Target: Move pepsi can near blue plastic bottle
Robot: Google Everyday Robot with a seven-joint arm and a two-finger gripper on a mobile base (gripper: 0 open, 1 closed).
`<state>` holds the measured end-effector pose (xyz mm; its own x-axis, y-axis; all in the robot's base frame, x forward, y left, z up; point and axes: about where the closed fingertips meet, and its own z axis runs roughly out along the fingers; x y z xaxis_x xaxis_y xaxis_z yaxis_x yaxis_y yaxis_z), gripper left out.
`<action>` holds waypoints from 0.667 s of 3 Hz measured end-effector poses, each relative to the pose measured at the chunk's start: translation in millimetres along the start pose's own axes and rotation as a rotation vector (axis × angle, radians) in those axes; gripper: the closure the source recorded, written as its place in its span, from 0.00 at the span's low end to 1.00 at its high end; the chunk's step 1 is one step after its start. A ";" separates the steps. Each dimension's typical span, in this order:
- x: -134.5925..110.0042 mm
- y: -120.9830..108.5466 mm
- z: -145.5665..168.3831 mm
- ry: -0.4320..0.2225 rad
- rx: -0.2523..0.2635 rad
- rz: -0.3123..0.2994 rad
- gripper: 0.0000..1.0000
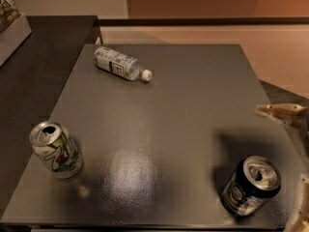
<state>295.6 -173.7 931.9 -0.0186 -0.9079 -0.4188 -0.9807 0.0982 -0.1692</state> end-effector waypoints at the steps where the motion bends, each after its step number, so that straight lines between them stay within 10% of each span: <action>1: 2.2 2.3 10.0 0.003 -0.010 -0.004 0.00; 2: 6.3 4.9 19.4 0.004 -0.024 -0.003 0.00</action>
Offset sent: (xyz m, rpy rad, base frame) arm -0.0022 -0.0002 -0.0398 0.0021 0.0551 0.0131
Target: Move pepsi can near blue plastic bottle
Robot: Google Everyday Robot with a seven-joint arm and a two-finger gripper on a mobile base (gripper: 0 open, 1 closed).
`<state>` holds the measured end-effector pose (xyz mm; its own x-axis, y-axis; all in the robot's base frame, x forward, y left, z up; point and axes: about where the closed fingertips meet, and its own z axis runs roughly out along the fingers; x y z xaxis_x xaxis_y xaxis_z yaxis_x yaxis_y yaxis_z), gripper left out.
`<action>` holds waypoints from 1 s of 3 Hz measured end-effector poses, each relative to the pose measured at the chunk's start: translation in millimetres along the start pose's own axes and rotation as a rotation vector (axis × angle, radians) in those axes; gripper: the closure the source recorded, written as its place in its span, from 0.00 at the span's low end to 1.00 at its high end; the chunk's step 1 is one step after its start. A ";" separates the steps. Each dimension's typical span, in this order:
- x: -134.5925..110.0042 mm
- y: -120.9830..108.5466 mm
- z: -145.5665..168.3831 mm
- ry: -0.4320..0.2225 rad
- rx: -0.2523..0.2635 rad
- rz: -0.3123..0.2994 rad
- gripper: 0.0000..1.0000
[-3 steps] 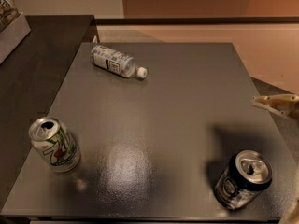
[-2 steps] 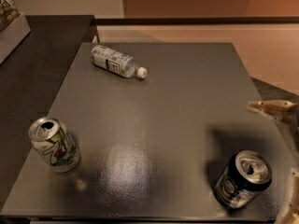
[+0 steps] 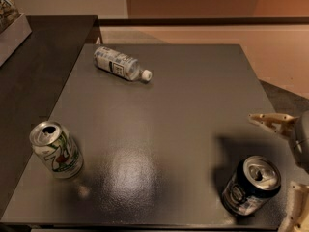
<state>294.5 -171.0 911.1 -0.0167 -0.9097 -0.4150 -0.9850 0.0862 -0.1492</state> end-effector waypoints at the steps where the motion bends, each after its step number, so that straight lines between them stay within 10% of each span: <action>1: 2.1 1.6 7.2 0.000 -0.013 0.000 0.18; 3: 1.7 2.4 11.8 -0.018 -0.030 0.009 0.64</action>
Offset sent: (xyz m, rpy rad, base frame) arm -0.0026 0.0010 -0.0217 0.0302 0.0517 0.0061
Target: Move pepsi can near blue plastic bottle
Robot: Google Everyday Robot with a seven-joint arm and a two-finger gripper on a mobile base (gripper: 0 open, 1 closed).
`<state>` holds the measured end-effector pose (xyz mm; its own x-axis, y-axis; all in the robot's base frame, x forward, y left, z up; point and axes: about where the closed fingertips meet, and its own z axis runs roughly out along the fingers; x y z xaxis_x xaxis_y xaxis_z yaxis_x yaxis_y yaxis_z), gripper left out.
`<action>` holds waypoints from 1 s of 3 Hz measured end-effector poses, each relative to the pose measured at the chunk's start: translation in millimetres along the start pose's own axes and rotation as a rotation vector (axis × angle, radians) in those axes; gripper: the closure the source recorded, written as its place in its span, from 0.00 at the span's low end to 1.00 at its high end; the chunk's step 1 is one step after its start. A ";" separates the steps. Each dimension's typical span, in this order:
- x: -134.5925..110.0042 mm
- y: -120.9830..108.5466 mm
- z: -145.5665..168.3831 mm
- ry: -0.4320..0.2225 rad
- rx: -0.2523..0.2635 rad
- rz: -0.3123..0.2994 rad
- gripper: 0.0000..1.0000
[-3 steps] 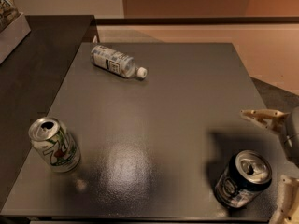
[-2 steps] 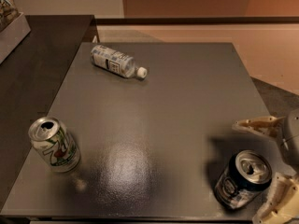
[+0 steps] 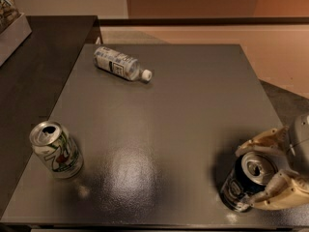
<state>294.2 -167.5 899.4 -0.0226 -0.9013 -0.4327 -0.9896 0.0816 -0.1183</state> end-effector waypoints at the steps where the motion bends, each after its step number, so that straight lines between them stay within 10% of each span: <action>1: -5.8 -16.0 -5.8 0.002 0.024 0.027 0.89; 3: -30.6 -84.1 -7.5 0.007 0.109 0.107 1.00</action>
Offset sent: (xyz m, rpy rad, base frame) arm 0.0979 0.0180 0.0407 0.0156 -0.0650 -0.1967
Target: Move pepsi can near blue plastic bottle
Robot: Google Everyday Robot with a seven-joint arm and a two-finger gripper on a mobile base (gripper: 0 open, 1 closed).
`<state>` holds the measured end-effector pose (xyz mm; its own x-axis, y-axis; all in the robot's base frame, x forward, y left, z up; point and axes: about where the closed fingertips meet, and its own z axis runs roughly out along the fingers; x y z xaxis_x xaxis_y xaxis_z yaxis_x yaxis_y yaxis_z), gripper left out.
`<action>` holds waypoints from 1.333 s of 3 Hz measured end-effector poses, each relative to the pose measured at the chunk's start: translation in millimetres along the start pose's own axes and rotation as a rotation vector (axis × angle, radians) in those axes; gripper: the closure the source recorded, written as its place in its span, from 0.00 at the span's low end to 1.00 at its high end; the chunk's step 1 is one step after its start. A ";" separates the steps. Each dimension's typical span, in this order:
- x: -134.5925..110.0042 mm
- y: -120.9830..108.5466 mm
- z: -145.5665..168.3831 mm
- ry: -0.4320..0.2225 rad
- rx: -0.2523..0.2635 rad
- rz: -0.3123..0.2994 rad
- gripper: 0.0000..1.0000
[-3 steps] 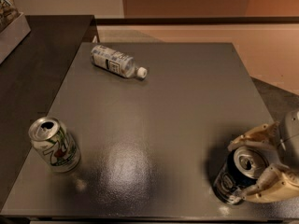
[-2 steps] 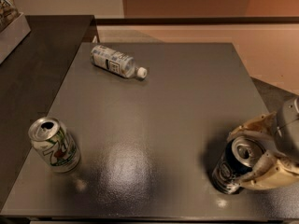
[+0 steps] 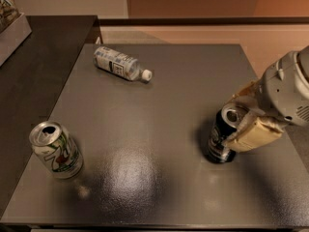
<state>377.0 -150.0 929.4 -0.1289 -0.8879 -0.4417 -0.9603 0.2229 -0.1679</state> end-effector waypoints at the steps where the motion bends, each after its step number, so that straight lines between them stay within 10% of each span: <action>1: -16.7 -34.8 8.7 -0.004 0.036 0.052 1.00; 4: -84.2 -128.0 54.6 -0.024 0.102 0.143 1.00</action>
Offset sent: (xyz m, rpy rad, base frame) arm 0.1219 0.0400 0.0089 0.0427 -0.0323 -0.2024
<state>524.3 -81.7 940.0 -0.2551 -0.8345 -0.4884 -0.9024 0.3869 -0.1898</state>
